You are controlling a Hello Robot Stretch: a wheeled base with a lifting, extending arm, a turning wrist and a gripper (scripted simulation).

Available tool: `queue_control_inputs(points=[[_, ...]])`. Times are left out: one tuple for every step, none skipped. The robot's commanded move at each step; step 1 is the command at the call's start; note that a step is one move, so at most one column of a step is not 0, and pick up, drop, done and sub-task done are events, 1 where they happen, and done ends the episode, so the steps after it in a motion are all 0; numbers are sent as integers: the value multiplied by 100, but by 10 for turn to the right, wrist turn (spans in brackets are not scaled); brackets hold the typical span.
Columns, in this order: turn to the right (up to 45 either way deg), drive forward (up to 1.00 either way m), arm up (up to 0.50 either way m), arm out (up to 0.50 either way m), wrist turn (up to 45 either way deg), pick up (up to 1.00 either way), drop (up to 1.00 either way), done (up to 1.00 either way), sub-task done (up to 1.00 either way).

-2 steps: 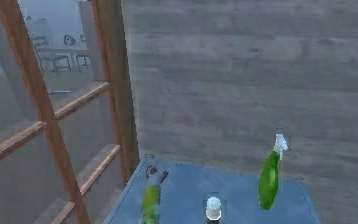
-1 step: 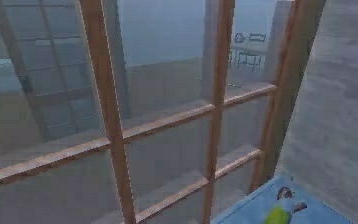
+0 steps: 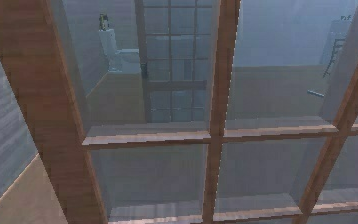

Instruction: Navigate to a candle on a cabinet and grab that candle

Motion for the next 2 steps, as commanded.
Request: queue_control_inputs(points=[[0,0,50,0,0,0,0,0,0],[0,0,38,0,0,0,0,0,0]])
